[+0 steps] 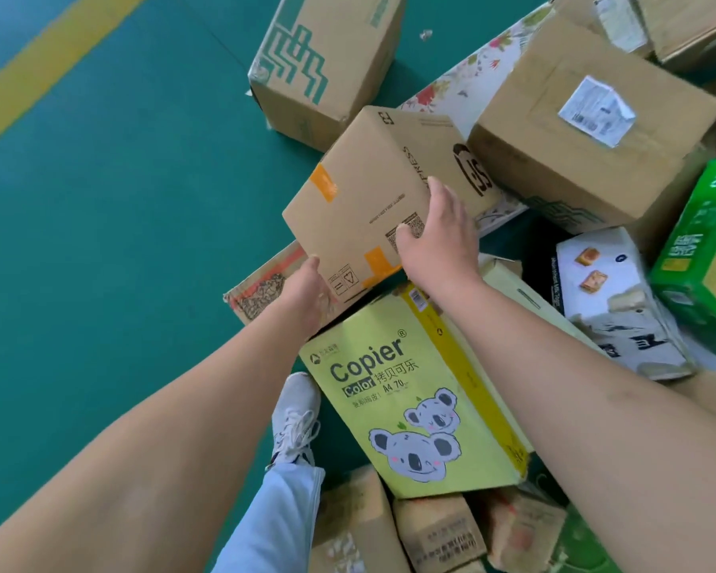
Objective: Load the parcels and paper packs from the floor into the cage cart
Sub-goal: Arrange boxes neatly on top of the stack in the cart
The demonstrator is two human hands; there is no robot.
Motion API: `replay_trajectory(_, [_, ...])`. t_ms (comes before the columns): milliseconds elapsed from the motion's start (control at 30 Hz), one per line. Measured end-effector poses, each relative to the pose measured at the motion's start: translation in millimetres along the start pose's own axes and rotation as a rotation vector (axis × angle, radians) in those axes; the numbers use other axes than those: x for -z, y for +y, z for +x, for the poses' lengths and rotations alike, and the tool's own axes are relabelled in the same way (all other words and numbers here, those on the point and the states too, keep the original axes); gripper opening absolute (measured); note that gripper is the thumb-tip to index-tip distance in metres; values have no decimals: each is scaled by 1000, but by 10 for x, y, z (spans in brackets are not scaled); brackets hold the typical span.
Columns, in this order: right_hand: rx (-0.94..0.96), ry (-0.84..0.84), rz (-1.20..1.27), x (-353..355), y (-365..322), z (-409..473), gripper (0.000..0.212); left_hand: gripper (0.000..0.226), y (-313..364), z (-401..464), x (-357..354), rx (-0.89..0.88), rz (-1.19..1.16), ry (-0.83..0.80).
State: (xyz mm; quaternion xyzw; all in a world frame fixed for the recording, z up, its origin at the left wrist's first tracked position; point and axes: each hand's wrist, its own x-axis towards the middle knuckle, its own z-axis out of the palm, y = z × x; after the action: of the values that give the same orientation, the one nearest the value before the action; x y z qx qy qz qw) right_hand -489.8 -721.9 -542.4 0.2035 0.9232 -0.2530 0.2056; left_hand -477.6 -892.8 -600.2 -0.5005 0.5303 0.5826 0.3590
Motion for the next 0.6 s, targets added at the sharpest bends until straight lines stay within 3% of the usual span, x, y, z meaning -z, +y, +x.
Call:
replay_trajectory(100, [-7, 22, -19, -139, 66, 115, 79, 66, 57, 216, -104, 11, -41, -28])
replay_trajectory(400, [-183, 201, 204, 110, 356, -185, 84, 49, 5, -198, -209, -90, -76, -45])
replay_trajectory(533, [-238, 270, 349, 377, 339, -761, 80, 84, -129, -712, -97, -169, -102, -25])
replay_trajectory(600, [-266, 300, 422, 549, 330, -1099, 80, 83, -206, -1066, -60, -219, -88, 33])
